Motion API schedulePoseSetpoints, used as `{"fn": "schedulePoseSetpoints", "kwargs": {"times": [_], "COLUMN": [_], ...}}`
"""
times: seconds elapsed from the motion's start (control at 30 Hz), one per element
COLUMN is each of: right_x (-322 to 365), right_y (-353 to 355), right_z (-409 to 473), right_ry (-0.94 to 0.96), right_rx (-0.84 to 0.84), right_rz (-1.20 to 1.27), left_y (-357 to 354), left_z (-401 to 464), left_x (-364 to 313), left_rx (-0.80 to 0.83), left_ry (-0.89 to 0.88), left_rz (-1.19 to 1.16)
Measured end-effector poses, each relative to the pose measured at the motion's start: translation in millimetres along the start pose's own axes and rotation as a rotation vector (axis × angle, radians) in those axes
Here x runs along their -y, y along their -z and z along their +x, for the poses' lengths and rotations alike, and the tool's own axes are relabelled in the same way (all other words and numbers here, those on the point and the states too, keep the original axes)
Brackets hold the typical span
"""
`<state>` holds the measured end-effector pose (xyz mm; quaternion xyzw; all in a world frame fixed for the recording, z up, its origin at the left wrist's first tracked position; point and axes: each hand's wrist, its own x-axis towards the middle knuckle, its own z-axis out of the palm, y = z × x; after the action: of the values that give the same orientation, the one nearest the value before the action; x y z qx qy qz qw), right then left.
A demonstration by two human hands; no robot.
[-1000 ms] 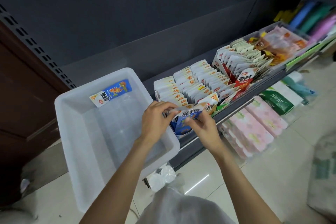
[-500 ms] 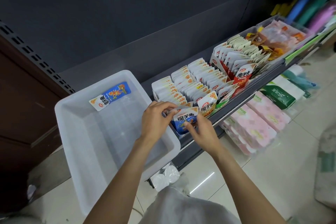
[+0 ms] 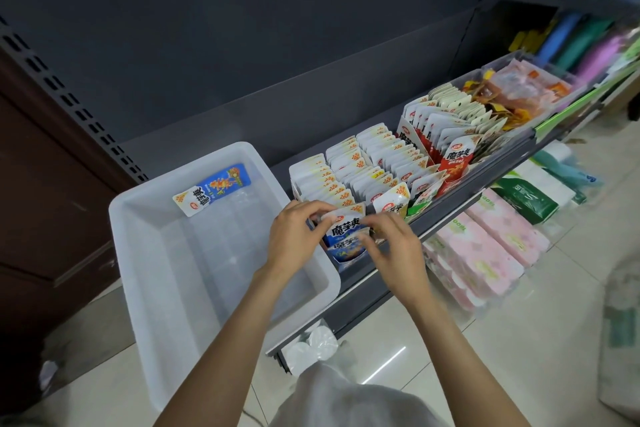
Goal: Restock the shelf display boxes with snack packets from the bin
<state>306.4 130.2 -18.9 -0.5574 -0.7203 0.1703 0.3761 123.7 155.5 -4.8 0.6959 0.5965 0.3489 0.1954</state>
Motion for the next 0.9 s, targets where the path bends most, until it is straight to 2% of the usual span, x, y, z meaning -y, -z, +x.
{"fn": "schedulePoseSetpoints", "kwargs": {"times": [0.07, 0.2, 0.3, 0.4, 0.5, 0.63, 0.7, 0.8, 0.9], "right_x": [-1.3, -5.4, 10.4, 40.6, 76.5, 121.2, 130.8, 132.4, 123.4], "right_y": [0.3, -7.9, -1.1, 11.0, 6.3, -56.6, -110.6, -186.1, -230.9], "right_z": [5.3, 7.8, 6.2, 11.7, 31.4, 67.9, 91.2, 122.4, 139.1], "right_ry": [0.073, -0.04, -0.036, 0.15, 0.338, 0.472, 0.437, 0.384, 0.398], "right_rx": [0.013, 0.043, -0.029, -0.112, -0.084, 0.111, 0.293, 0.589, 0.63], "right_rz": [-0.061, -0.067, -0.104, -0.198, -0.078, 0.014, -0.052, -0.307, -0.45], "left_y": [-0.8, -2.2, 0.7, 11.6, 33.5, 67.8, 78.7, 84.9, 87.0], "left_z": [-2.5, -6.5, -10.1, -13.2, -19.6, -32.5, -34.9, -33.4, -31.8], "left_x": [1.2, 0.6, -1.1, 0.0, 12.1, 58.6, 87.4, 123.5, 152.6], "left_rx": [-0.012, -0.05, -0.05, -0.069, -0.265, -0.536, -0.559, -0.546, -0.555], "left_ry": [-0.002, 0.03, 0.007, 0.003, 0.087, 0.357, 0.589, 0.955, 1.067], "left_rz": [-0.02, -0.04, -0.066, -0.112, -0.107, -0.108, -0.195, -0.52, -0.602]}}
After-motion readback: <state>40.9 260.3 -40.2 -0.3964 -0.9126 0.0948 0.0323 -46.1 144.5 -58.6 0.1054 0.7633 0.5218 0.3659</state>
